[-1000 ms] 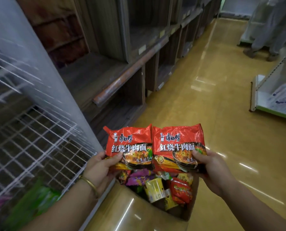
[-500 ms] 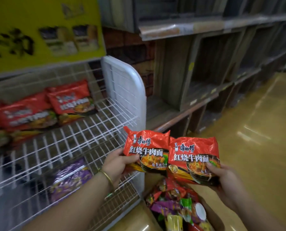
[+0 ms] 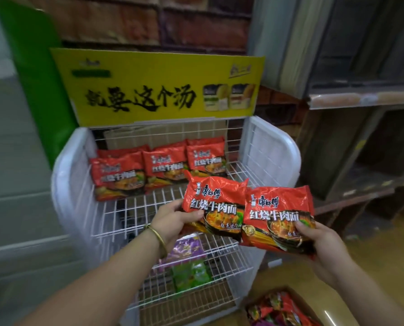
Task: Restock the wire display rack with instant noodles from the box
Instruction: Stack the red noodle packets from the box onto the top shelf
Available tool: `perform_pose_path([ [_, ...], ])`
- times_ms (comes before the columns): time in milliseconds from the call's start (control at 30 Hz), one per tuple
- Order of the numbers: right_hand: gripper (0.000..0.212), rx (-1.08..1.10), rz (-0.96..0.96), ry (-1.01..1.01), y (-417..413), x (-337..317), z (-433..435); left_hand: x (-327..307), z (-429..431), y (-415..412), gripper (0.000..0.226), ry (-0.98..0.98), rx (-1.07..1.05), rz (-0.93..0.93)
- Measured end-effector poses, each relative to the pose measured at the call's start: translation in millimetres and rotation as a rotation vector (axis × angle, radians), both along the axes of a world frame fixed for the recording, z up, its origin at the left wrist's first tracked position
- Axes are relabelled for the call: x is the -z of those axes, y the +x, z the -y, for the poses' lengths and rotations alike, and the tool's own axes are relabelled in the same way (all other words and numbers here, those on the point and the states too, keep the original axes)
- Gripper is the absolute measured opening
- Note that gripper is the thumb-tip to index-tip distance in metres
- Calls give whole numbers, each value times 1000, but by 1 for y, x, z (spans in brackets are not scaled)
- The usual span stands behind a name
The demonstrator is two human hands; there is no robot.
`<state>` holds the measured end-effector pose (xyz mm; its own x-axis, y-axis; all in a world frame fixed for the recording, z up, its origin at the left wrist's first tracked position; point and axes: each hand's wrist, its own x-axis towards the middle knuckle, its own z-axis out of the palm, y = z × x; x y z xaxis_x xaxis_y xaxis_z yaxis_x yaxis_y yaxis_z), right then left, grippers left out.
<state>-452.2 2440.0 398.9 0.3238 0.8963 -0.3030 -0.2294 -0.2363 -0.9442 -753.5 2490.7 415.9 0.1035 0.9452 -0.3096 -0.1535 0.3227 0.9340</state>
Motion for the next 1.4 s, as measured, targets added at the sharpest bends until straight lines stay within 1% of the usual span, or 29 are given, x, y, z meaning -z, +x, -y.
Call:
perform_pose_path([
  [167, 40, -97, -21, 17, -53, -14, -18, -6, 4, -53, 23, 20, -129, -43],
  [300, 24, -152, 28, 29, -92, -24, -30, -10, 8, -86, 14, 32, -209, -79],
  [433, 23, -198, 85, 14, -122, -27, -48, -8, 1, -112, 11, 31, -322, -75],
  [633, 22, -289, 120, 11, -151, -26, -98, 2, -27, -130, 14, 28, -464, -82],
  [733, 24, -333, 106, 20, -162, -21, -130, 12, -44, -137, 19, 21, -518, -86],
  [867, 20, -388, 92, 32, -176, -12, -171, 22, -67, -143, 26, 0, -604, -72],
  [933, 19, -426, 83, 33, -181, -4, -189, 27, -79, -146, 26, 6, -659, -83],
  [1000, 25, -430, 55, 31, -187, 1, -205, 30, -86, -148, 24, 11, -702, -138],
  [1067, 30, -445, 39, 19, -192, 7, -219, 35, -92, -151, 18, 3, -725, -235],
  [1133, 31, -460, 56, -5, -196, 15, -230, 42, -97, -153, 13, -13, -742, -302],
  [1167, 28, -479, 73, -11, -197, 17, -234, 43, -99, -152, 14, -21, -750, -314],
  [1200, 31, -493, 87, -16, -197, 22, -238, 46, -102, -151, 17, -27, -761, -319],
  [1267, 44, -501, 119, -24, -197, 28, -245, 49, -107, -149, 21, -28, -775, -313],
  [1300, 47, -502, 109, -25, -197, 32, -248, 50, -110, -149, 21, -27, -772, -305],
  [1400, 45, -499, 90, -27, -199, 36, -252, 56, -116, -152, 24, -36, -777, -319],
])
